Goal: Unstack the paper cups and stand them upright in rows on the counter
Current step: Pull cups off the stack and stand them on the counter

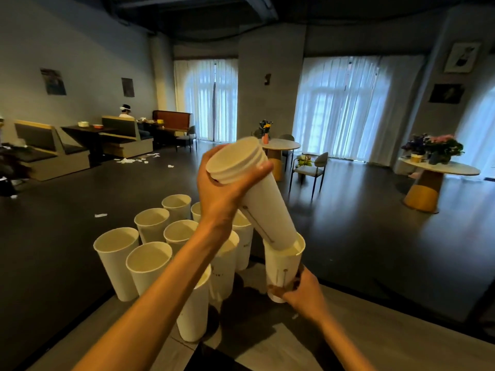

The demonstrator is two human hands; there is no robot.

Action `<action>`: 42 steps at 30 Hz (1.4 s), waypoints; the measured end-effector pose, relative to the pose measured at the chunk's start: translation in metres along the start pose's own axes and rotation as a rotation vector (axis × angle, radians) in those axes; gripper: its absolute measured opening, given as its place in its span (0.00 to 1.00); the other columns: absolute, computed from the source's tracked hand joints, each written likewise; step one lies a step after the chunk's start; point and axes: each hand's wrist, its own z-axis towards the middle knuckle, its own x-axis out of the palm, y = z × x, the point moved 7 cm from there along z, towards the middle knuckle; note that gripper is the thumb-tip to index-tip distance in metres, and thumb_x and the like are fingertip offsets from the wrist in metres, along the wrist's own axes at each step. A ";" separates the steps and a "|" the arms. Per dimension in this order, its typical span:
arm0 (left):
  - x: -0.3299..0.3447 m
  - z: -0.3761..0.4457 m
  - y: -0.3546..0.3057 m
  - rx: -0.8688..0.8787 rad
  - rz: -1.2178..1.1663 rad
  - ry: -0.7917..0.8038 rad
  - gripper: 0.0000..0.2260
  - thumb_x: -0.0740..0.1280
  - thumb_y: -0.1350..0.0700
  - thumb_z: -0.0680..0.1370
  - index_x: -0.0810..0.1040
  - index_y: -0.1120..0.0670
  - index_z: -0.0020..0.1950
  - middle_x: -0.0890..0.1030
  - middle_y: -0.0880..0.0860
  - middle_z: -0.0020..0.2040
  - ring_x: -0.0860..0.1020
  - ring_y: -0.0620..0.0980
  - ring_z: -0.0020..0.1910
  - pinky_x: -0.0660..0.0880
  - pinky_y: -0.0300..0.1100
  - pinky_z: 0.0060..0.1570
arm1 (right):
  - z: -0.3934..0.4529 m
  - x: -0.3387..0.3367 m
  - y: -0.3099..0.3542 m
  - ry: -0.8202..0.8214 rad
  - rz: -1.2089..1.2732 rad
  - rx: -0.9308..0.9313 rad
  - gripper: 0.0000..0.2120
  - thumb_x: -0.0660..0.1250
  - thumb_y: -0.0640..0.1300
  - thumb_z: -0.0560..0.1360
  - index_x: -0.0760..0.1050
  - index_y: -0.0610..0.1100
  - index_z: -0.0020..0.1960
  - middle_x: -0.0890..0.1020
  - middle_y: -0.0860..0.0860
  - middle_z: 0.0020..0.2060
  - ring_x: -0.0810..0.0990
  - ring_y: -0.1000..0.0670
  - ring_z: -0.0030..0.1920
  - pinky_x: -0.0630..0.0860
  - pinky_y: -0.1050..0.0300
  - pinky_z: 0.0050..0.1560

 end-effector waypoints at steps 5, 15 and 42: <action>-0.030 0.036 -0.002 -0.037 -0.055 -0.073 0.41 0.78 0.43 0.62 0.68 0.49 0.72 0.78 0.52 0.62 0.81 0.52 0.58 0.81 0.58 0.54 | 0.039 0.017 -0.013 0.018 0.032 0.043 0.40 0.81 0.45 0.64 0.65 0.51 0.71 0.75 0.52 0.66 0.74 0.46 0.67 0.77 0.44 0.63; -0.040 0.031 0.020 -0.085 -0.055 -0.050 0.49 0.81 0.36 0.54 0.69 0.49 0.70 0.79 0.53 0.61 0.82 0.52 0.56 0.83 0.52 0.49 | 0.078 0.029 -0.031 0.008 0.009 0.050 0.40 0.80 0.44 0.65 0.65 0.46 0.72 0.76 0.48 0.66 0.74 0.46 0.67 0.74 0.46 0.64; 0.014 -0.051 0.028 -0.257 0.262 0.280 0.22 0.82 0.50 0.64 0.78 0.44 0.54 0.80 0.41 0.48 0.80 0.39 0.46 0.78 0.31 0.38 | -0.059 -0.021 0.060 0.245 0.507 -0.006 0.48 0.76 0.74 0.47 0.75 0.48 0.59 0.83 0.45 0.52 0.84 0.46 0.50 0.81 0.55 0.45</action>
